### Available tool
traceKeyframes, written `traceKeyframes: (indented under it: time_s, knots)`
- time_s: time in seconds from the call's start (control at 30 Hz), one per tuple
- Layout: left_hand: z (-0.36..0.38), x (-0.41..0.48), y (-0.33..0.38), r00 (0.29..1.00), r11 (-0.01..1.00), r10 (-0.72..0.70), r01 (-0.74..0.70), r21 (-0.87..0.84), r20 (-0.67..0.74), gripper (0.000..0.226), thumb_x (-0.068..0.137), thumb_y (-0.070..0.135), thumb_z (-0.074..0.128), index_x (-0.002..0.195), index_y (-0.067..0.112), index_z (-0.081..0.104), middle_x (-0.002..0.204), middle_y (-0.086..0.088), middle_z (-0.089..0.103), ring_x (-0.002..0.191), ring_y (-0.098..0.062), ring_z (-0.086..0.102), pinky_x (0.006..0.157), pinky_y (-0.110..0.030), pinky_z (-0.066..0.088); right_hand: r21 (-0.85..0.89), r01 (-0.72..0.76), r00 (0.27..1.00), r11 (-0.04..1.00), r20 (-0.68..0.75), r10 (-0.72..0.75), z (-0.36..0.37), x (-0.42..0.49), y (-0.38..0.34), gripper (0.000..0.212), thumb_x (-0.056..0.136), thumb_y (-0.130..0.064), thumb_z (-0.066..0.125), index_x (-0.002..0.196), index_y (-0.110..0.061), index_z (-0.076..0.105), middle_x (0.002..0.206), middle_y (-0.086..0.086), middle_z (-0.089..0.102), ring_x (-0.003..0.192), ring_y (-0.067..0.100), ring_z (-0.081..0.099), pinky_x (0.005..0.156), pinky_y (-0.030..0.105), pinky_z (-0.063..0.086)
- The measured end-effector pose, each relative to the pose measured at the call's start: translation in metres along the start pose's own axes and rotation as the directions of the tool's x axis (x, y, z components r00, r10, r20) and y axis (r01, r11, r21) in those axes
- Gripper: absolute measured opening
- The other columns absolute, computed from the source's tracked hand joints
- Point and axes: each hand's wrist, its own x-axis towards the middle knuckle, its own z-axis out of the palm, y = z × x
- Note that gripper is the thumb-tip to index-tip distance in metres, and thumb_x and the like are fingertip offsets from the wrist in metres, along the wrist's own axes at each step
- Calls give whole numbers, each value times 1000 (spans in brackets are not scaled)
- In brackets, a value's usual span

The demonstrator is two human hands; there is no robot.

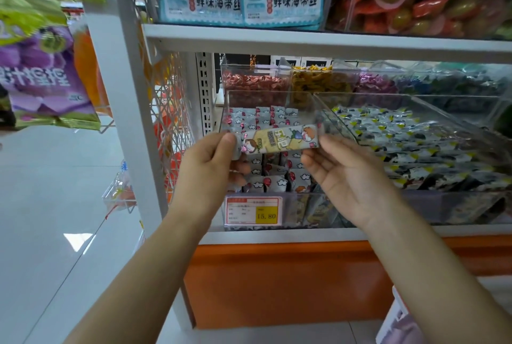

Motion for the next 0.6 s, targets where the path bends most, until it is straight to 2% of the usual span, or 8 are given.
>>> traceKeyframes:
  time_s: [0.13,0.33,0.4,0.5,0.57,0.6]
  knots:
    - [2,-2,-1,998,999,24,-22,46,-56,29,100,18,37,76,8,50,52,4,60,42,-10,52,40,-23,43,50,-22,998,999,55,19,0,-1,5,17,73,-8,59,88,0,62,72,9,69,63,13,67,55,19,54]
    - [0,-2,2,999,992,-32,34,-124,20,37,100,21,37,67,9,48,43,6,48,38,-6,37,39,-16,36,149,-45,999,988,13,43,-2,2,7,9,77,-6,57,85,-2,61,65,8,67,57,12,66,52,18,53]
    - [-2,-2,2,998,983,-39,48,-177,53,37,100,21,38,66,9,50,46,6,49,40,-7,37,42,-16,36,87,-28,1000,996,10,28,-4,3,6,7,81,-4,56,87,-4,60,65,7,67,57,12,65,51,19,53]
    - [-4,-2,2,997,995,48,-44,-86,55,29,98,15,42,73,11,56,51,4,56,43,-7,45,43,-19,41,-120,40,999,992,-1,-40,-5,2,6,11,89,-12,54,94,-7,62,73,8,68,59,15,66,51,24,53]
    - [-3,-3,2,992,994,109,-107,-39,67,23,96,9,45,79,12,59,54,3,61,44,-6,50,43,-18,44,-222,97,995,970,-14,-102,-5,1,7,20,83,-24,60,96,-8,63,81,8,63,62,17,66,51,26,53]
    - [-3,-3,1,989,992,127,-125,-29,77,22,96,7,45,81,13,61,56,4,62,45,-6,52,44,-18,45,-264,129,990,956,-14,-138,-5,1,7,20,82,-24,62,95,-9,64,82,6,60,65,18,65,52,26,53]
